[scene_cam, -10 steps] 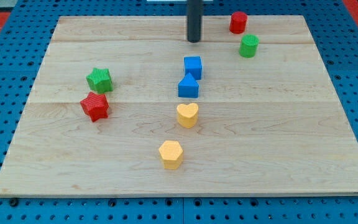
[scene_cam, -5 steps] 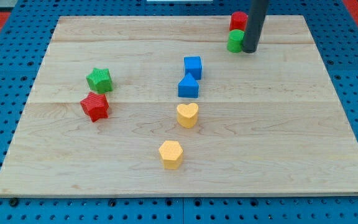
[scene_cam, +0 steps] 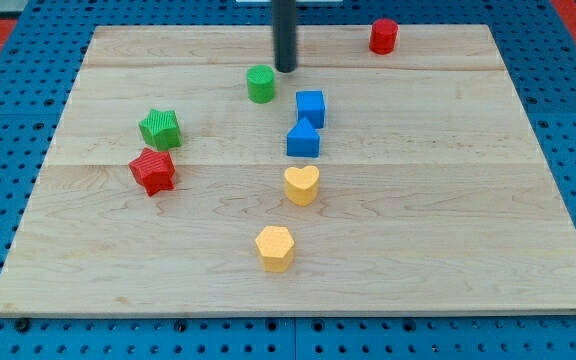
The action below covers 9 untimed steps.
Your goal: Drag the green circle to the top of the green star
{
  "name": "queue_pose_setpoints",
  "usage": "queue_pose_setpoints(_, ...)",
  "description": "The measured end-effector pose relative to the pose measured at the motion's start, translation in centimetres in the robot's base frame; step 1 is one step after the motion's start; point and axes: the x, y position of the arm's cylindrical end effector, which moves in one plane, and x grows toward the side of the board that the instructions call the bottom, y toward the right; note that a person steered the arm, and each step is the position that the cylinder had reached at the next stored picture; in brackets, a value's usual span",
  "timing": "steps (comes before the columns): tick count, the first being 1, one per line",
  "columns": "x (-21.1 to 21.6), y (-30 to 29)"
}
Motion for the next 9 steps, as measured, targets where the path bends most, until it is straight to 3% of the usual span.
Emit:
queue_pose_setpoints(1,3.9,-2.1)
queue_pose_setpoints(2,4.0,-7.4)
queue_pose_setpoints(4,0.7,-7.3)
queue_pose_setpoints(6,3.5,-13.2)
queue_pose_setpoints(7,2.6,-8.5)
queue_pose_setpoints(9,-1.2,15.8)
